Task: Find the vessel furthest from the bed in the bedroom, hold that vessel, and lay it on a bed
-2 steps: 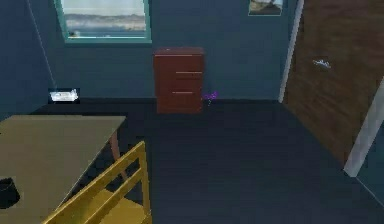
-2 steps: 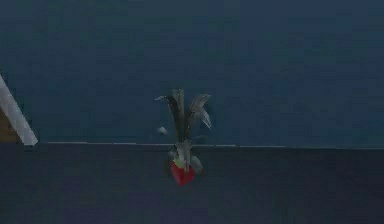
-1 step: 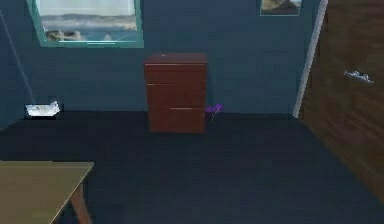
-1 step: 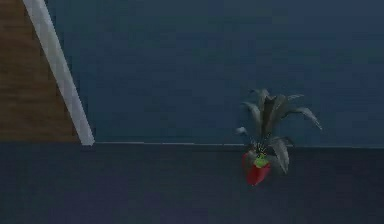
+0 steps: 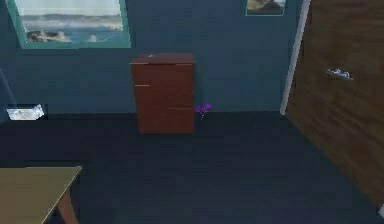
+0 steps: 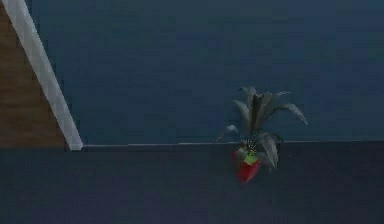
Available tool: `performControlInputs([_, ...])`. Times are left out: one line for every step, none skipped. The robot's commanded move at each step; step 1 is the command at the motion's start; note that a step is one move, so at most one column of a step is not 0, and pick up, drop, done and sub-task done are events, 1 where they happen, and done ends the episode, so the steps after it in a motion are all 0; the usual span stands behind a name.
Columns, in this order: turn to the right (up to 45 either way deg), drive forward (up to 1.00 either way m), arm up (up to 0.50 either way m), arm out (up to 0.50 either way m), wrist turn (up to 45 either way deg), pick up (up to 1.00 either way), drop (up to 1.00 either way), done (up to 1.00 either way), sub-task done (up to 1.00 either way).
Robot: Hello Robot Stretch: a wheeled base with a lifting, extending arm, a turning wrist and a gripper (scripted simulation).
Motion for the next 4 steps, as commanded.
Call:
performControlInputs([0.0, 0.35, 0.0, 0.0, 0.0, 0.0, 0.0, 0.0, 0.0])
performControlInputs([-45.0, 0.0, 0.0, 0.0, 0.0, 0.0, 0.0, 0.0, 0.0])
performControlInputs([-18.0, 0.0, 0.0, 0.0, 0.0, 0.0, 0.0, 0.0, 0.0])
performControlInputs([0.0, 0.4, 0.0, 0.0, 0.0, 0.0, 0.0, 0.0, 0.0])
